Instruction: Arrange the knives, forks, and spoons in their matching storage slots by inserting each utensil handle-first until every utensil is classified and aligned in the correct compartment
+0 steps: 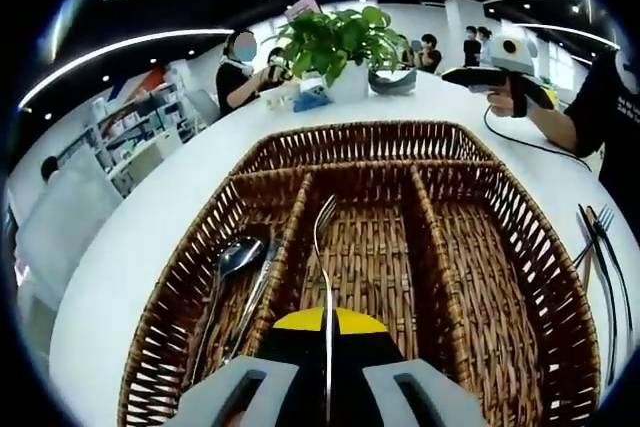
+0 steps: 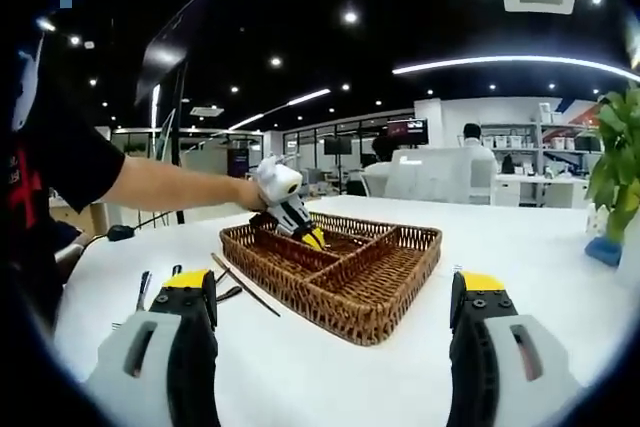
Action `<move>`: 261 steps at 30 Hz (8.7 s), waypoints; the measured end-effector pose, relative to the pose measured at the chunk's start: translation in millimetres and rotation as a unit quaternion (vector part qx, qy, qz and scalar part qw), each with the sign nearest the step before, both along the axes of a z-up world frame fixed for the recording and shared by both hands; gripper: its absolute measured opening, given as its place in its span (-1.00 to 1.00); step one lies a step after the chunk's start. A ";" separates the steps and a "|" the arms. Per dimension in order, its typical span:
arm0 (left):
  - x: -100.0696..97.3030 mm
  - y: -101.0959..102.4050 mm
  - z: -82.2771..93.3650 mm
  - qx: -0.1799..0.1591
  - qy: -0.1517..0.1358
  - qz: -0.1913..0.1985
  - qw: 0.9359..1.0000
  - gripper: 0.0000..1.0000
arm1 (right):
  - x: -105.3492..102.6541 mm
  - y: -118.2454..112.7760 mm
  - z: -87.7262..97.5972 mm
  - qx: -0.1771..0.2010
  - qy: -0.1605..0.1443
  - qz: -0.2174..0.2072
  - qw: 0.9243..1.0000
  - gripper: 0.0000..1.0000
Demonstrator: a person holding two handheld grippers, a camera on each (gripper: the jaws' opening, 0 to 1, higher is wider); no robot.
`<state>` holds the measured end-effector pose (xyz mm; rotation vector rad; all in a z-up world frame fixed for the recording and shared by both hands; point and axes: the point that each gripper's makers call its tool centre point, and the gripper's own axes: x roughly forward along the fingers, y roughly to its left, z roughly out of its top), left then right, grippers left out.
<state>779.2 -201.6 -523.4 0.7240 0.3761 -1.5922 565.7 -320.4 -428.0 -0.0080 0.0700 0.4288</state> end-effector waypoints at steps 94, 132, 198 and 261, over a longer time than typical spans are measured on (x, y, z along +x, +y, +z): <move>-122.7 158.3 57.6 -0.226 0.020 0.256 0.940 1.00 | 0.3 4.2 -5.6 -0.035 0.000 -0.005 0.999 0.99; -134.5 186.4 60.8 -0.244 0.001 0.274 0.930 1.00 | -3.8 0.4 -4.3 -0.051 -0.005 -0.021 0.998 0.99; -135.4 182.3 57.0 -0.238 -0.003 0.263 0.935 1.00 | -16.8 154.3 -64.0 -0.113 0.064 0.153 0.980 0.87; -143.5 174.2 50.5 -0.224 -0.011 0.242 0.944 1.00 | -49.2 186.3 -101.2 -0.172 0.138 0.251 0.943 -0.95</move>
